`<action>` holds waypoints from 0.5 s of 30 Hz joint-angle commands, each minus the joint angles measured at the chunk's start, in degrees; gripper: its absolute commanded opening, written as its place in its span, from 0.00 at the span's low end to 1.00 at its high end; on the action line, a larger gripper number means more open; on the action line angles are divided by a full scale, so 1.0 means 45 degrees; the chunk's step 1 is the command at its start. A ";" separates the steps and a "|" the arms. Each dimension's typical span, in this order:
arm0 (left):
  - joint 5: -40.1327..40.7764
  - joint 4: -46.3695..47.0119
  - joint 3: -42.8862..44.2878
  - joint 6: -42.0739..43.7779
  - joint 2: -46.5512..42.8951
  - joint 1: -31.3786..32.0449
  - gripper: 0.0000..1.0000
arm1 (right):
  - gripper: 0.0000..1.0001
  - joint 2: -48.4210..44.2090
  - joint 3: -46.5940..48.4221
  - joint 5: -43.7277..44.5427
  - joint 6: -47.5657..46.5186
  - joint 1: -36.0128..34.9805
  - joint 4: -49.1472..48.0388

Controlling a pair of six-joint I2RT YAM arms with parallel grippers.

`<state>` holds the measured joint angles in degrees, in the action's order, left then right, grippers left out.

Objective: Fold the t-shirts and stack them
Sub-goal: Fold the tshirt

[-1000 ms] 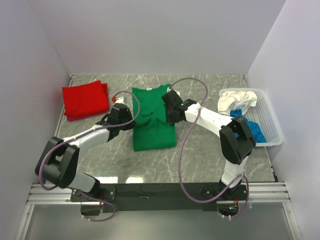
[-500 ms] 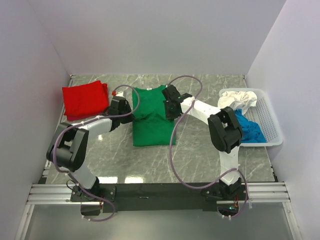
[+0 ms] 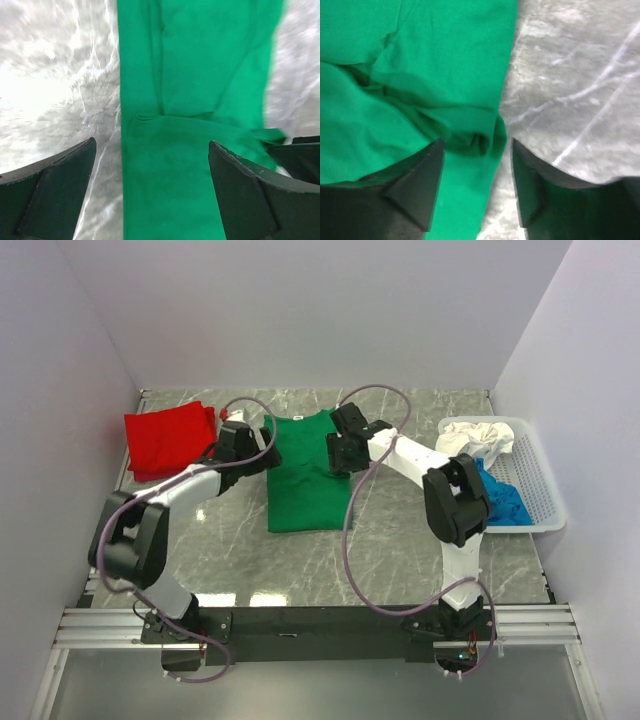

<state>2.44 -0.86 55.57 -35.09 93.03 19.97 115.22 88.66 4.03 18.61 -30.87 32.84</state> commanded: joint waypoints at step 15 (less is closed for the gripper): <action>0.0669 0.0873 -0.2641 -0.1165 -0.5304 0.3040 0.99 | 0.72 -0.6093 -0.4604 -0.0329 0.0786 -0.0698 -0.1047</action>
<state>6.09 -2.07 45.58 -37.28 69.73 29.85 88.09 69.67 4.80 20.99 -33.17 31.03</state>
